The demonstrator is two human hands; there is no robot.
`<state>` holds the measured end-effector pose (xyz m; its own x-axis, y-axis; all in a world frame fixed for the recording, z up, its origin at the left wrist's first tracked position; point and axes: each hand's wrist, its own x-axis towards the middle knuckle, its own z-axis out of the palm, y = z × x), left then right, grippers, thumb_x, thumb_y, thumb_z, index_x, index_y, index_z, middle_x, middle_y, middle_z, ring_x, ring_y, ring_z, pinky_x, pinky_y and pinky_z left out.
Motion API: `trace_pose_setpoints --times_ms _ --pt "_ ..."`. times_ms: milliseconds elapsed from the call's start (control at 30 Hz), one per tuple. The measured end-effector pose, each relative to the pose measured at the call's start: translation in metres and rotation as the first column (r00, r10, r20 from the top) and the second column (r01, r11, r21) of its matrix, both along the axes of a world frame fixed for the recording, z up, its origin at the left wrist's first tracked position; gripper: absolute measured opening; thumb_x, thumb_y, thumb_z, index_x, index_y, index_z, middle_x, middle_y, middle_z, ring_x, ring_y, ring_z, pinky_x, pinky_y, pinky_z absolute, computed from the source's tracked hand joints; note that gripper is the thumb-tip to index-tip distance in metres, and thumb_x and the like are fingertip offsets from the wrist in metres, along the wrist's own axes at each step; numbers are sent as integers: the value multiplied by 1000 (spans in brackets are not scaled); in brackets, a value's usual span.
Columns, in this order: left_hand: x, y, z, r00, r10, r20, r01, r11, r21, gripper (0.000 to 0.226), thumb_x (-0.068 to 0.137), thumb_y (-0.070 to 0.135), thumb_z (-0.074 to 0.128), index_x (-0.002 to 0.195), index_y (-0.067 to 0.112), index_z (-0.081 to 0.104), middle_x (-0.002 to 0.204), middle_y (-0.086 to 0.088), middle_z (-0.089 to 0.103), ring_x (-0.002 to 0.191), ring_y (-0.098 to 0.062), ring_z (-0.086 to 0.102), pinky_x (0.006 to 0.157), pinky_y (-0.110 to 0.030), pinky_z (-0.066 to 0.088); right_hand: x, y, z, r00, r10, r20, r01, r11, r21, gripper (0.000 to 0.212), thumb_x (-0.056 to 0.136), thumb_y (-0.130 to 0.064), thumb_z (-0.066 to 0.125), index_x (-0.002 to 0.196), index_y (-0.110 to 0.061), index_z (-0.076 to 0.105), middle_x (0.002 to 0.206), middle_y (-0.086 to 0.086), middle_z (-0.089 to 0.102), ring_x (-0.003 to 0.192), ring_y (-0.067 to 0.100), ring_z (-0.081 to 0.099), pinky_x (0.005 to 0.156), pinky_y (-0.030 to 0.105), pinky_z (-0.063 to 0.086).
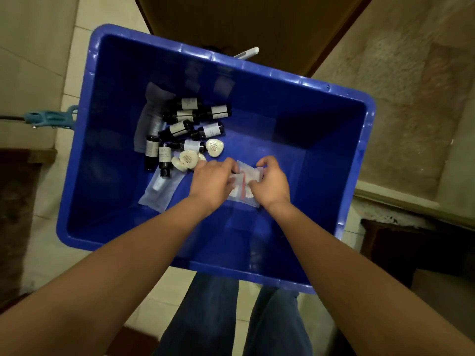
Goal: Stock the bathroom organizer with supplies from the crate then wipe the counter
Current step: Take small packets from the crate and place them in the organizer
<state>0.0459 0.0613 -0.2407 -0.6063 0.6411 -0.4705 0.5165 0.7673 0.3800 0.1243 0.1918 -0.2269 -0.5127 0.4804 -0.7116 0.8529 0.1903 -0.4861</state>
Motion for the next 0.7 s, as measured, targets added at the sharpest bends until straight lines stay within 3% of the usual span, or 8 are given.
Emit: trace_pose_setpoints --times_ms 67,233,367,433,567,700 --pt "0 -2 11 989 92 112 -94 995 20 27 86 30 67 107 28 50 87 6 66 85 -20 59 82 -32 37 1 0 13 999 -39 -17 38 999 -13 36 81 -3 61 105 -26 47 86 -6 59 77 19 62 63 31 51" --pt "-3 2 50 918 249 310 -280 958 58 36 82 33 70 109 38 46 95 8 63 86 -17 60 73 -34 46 3 6 54 989 -115 -92 114 993 -17 37 80 2 55 107 -23 54 79 -9 60 70 12 60 59 25 49" --pt "-3 17 92 870 254 423 -339 930 140 54 82 24 73 128 35 46 105 7 57 96 -14 56 83 -28 43 5 15 98 980 -135 -148 133 991 -23 39 80 3 51 110 -20 59 84 -3 64 78 20 64 71 35 54" --pt "-4 25 115 879 216 426 -322 926 196 56 82 19 74 132 27 51 108 4 53 100 -12 54 86 -23 40 7 22 120 973 -144 -179 143 990 -15 37 80 1 50 108 -21 60 79 -3 64 75 19 64 68 33 53" --pt "-6 44 160 915 123 385 -226 946 234 40 83 19 74 121 19 61 113 1 45 97 -8 49 87 -21 39 16 36 160 958 -179 -223 183 983 -4 36 82 2 51 104 -26 57 73 -7 61 69 12 61 58 21 44" --pt "1 68 194 940 69 334 -161 953 257 31 80 24 77 105 25 60 117 4 40 100 -10 47 90 -26 40 30 53 194 935 -239 -260 248 969 1 40 82 4 51 115 -17 60 77 -1 63 80 22 64 74 34 53"
